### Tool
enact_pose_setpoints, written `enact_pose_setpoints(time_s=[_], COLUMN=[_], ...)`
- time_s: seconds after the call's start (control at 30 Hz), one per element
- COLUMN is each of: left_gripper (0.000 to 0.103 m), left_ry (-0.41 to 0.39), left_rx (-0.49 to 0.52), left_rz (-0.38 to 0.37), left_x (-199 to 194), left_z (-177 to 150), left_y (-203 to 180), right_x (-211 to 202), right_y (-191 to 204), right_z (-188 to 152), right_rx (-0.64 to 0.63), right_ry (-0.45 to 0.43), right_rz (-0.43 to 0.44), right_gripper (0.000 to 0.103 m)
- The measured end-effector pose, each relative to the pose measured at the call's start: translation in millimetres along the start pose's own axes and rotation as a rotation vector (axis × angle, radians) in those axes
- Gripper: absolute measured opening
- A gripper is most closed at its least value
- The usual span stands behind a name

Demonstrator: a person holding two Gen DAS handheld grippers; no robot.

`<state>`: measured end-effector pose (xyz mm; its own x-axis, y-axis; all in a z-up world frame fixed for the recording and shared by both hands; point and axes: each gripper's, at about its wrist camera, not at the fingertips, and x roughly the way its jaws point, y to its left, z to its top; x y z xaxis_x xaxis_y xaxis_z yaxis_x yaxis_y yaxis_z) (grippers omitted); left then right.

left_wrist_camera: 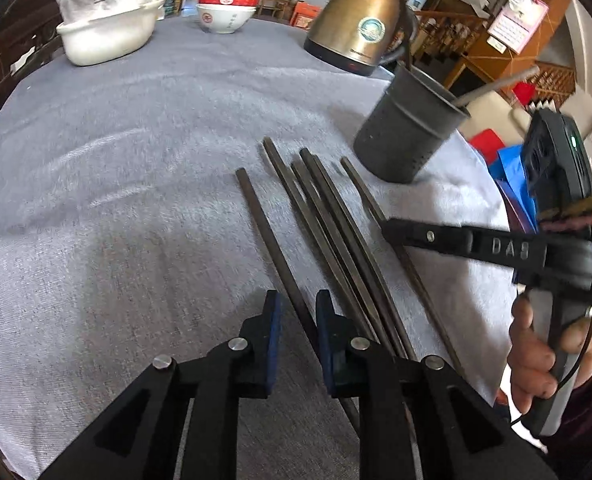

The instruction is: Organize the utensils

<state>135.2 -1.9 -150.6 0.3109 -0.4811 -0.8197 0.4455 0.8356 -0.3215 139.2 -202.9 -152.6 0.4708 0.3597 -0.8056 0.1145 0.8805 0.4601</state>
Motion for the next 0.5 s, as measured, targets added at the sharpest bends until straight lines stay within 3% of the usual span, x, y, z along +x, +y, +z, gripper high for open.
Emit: enact_pose_setpoints(time_s=[0.5], left_gripper=[0.026], left_ry=[0.099], left_rx=[-0.105], left_rz=[0.153], left_x=[17], left_z=[61], left_y=[13], right_x=[-1], right_y=[-1], right_z=[0], right_rx=[-0.022], right_ry=[0.042], right_rz=[-0.045], right_gripper=[0.013])
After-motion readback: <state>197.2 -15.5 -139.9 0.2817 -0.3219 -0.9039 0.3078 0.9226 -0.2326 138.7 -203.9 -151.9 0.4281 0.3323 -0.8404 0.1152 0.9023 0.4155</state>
